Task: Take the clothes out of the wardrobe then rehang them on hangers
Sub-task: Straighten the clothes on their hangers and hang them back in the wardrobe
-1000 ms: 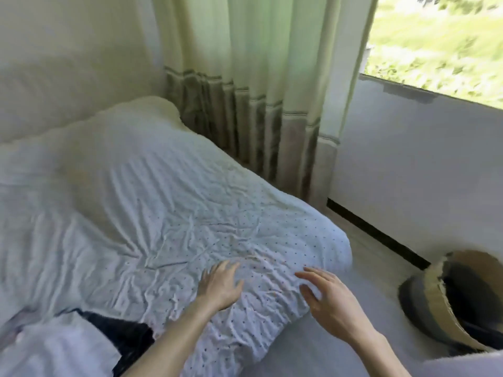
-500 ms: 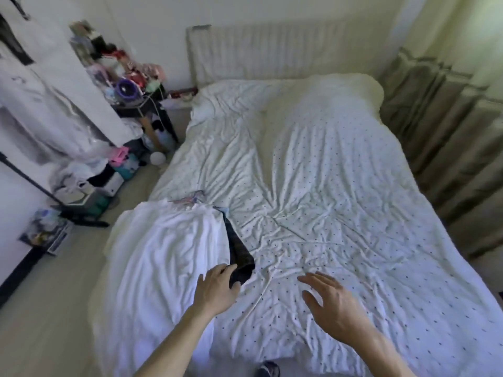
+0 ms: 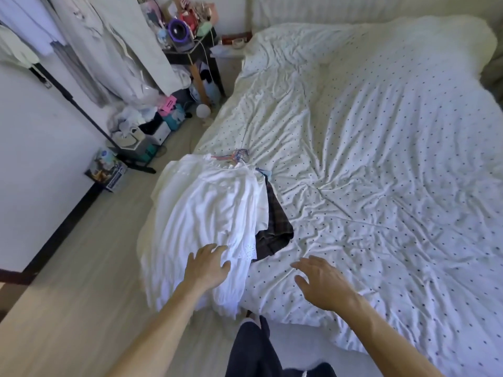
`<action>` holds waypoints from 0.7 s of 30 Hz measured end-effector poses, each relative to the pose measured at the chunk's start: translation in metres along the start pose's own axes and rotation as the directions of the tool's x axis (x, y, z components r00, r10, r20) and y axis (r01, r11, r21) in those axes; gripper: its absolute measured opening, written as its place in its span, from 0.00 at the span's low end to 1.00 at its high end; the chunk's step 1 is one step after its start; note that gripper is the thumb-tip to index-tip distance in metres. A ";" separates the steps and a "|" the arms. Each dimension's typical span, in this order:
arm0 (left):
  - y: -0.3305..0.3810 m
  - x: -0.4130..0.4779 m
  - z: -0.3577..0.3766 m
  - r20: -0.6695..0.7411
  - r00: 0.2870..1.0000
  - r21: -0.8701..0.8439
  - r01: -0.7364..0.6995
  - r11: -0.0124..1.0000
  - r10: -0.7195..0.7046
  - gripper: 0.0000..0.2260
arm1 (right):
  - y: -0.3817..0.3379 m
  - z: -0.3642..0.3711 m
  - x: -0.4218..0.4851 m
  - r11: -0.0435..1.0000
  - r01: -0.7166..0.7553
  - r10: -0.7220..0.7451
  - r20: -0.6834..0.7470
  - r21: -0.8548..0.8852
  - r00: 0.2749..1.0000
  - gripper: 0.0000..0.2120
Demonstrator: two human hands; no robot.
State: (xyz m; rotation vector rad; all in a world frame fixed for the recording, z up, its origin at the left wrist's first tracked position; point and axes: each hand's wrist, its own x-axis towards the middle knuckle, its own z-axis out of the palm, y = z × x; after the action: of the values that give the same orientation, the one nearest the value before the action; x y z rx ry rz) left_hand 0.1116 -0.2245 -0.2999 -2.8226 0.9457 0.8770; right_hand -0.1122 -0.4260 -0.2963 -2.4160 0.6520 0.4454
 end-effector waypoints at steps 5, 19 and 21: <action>-0.028 0.078 -0.029 0.028 0.999 0.053 -0.025 0.998 0.024 0.23 | -0.018 -0.008 0.073 0.999 -0.032 0.032 0.019 0.002 0.999 0.23; -0.119 0.426 -0.167 0.048 0.993 0.225 -0.113 0.968 0.105 0.26 | -0.089 -0.028 0.383 0.929 -0.332 0.313 0.134 0.161 0.940 0.32; -0.126 0.469 -0.176 0.040 0.996 0.232 -0.091 0.969 0.084 0.26 | -0.088 -0.031 0.422 0.913 -0.367 0.350 0.120 0.177 0.929 0.32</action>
State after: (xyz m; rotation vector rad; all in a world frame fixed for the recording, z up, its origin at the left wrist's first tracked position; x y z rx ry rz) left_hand 0.5785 -0.4138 -0.4157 -2.5811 1.0984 0.7572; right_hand 0.2882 -0.5287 -0.4218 -2.0798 1.0575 0.6008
